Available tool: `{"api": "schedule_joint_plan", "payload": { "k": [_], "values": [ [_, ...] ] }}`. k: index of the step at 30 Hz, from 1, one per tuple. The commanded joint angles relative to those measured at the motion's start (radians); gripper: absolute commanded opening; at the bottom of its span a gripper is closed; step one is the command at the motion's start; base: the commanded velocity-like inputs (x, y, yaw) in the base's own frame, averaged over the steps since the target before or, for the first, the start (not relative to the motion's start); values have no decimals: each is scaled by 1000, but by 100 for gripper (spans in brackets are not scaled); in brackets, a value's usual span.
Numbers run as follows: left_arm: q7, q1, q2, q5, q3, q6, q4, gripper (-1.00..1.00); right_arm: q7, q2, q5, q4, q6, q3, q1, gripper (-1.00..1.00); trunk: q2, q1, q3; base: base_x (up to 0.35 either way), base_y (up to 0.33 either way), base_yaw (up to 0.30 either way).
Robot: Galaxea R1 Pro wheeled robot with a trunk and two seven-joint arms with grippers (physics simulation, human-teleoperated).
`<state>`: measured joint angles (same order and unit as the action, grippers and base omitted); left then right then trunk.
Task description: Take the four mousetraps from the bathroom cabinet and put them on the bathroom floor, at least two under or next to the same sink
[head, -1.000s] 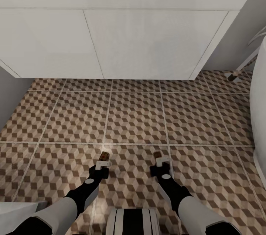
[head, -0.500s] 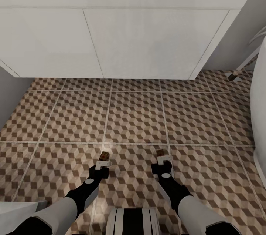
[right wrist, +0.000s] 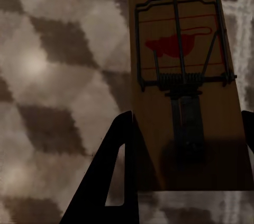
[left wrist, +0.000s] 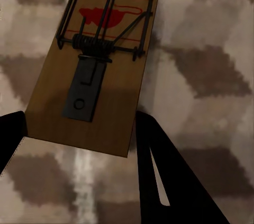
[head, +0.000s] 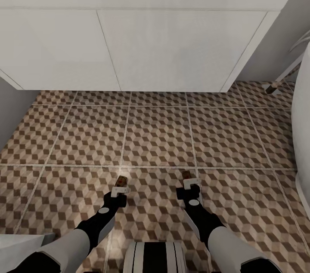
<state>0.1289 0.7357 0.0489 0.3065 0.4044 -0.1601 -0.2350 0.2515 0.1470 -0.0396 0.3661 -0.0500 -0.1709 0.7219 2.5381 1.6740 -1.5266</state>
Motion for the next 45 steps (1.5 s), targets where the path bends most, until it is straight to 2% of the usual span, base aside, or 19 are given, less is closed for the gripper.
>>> {"api": "schedule_joint_plan", "payload": {
  "k": [1, 7, 9, 13, 27, 45],
  "values": [
    [4, 1, -1, 5, 8, -5, 1, -100, 4, -1, -5, -1, -10, -7, 1, -100, 0, 0, -1, 0, 0, 0],
    [-22, 0, 0, 4, 8, -13, -15, -100, -43, -4, -6, -2, -30, -8, 1, -100, 0, 0, -1, 0, 0, 0],
    [-31, -1, 1, 4, 8, -22, -42, -100, -80, -4, -3, -2, -33, -8, 1, -100, 0, 0, -1, 0, 0, 0],
    [-34, -1, 2, 3, 8, -30, -79, -100, -108, 0, 0, -2, -36, -7, 1, -100, 0, 0, -1, 0, 0, 0],
    [-37, -1, 1, 2, 8, -31, -95, -100, -122, 0, -5, -18, -69, -5, 0, -100, 0, 0, -1, 0, 0, 0],
    [-39, -1, 1, 7, 7, -23, -53, -100, -98, 0, 1, -10, -61, -2, 1, -100, 0, 0, -3, 0, 0, 8]
  ]
}}
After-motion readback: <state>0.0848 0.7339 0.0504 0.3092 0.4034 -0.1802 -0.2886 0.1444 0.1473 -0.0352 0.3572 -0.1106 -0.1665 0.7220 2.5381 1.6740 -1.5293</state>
